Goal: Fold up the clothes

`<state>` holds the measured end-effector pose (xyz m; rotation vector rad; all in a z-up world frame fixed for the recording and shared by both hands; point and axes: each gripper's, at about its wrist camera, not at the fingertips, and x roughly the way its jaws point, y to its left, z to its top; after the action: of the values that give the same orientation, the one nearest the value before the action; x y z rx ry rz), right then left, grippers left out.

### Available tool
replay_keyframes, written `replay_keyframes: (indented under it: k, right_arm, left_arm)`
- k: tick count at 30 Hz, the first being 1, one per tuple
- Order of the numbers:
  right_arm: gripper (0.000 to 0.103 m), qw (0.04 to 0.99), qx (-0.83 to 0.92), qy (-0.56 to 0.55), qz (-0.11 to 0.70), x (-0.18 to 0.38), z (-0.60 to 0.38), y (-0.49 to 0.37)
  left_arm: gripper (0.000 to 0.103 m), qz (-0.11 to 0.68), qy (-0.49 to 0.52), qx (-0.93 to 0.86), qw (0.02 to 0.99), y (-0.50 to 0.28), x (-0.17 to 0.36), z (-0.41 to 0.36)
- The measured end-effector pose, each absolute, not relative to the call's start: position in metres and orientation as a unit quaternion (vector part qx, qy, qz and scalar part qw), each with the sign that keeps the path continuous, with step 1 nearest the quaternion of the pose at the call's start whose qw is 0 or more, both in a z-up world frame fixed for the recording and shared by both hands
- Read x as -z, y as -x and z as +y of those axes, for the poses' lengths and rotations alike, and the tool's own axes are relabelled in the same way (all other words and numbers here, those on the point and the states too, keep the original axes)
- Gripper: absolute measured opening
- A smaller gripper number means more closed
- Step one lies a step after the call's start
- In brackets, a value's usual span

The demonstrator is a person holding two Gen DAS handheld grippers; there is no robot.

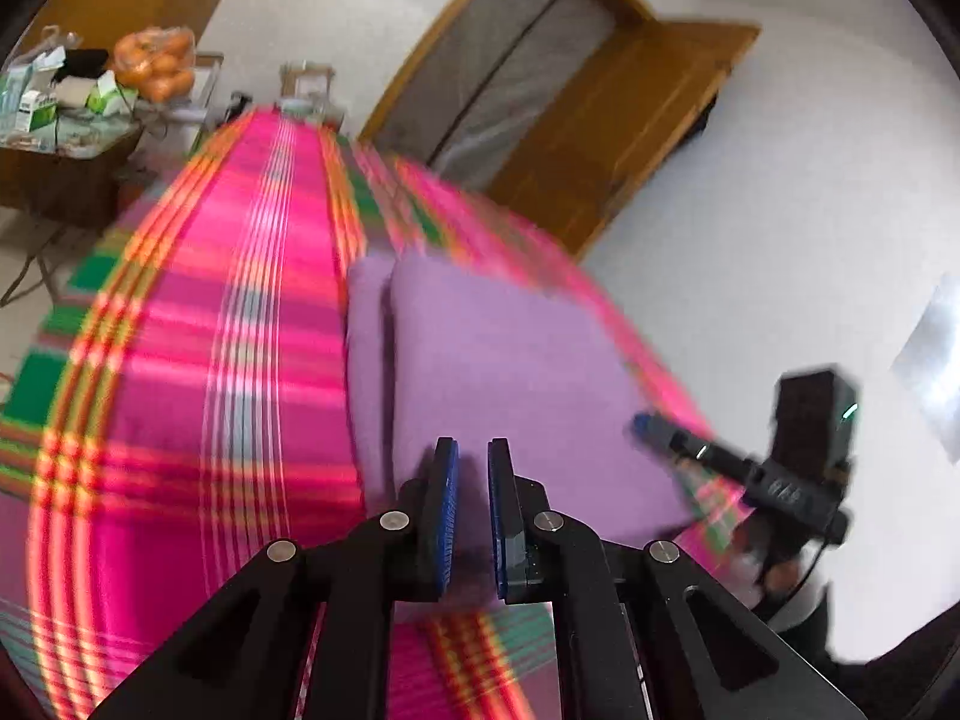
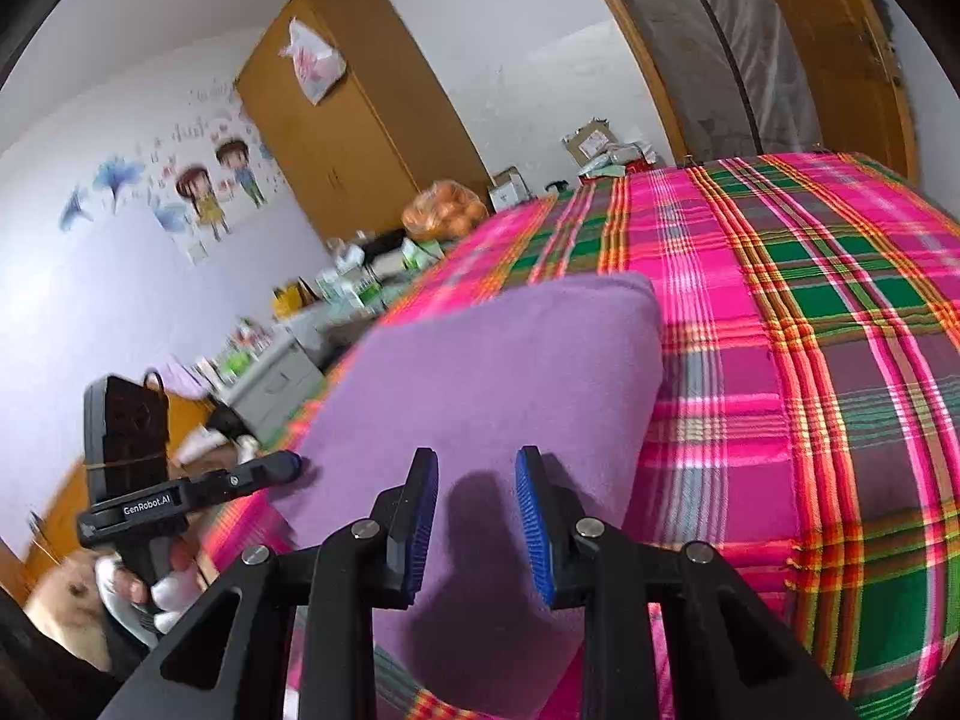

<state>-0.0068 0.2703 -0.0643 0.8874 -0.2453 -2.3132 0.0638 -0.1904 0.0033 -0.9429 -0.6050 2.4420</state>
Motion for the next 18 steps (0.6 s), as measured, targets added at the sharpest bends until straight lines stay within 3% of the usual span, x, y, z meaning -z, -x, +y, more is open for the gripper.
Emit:
replay_keyframes:
  k: [8, 18]
  right_arm:
    - [0.023, 0.316, 0.883, -0.338, -0.076, 0.058, 0.273, 0.01]
    - [0.023, 0.25, 0.907, -0.327, -0.083, 0.036, 0.275, 0.077]
  left_arm:
    - [0.01, -0.196, 0.335, -0.895, 0.22, -0.065, -0.011, -0.19]
    - [0.012, -0.122, 0.339, -0.911, 0.199, 0.023, -0.047, -0.162]
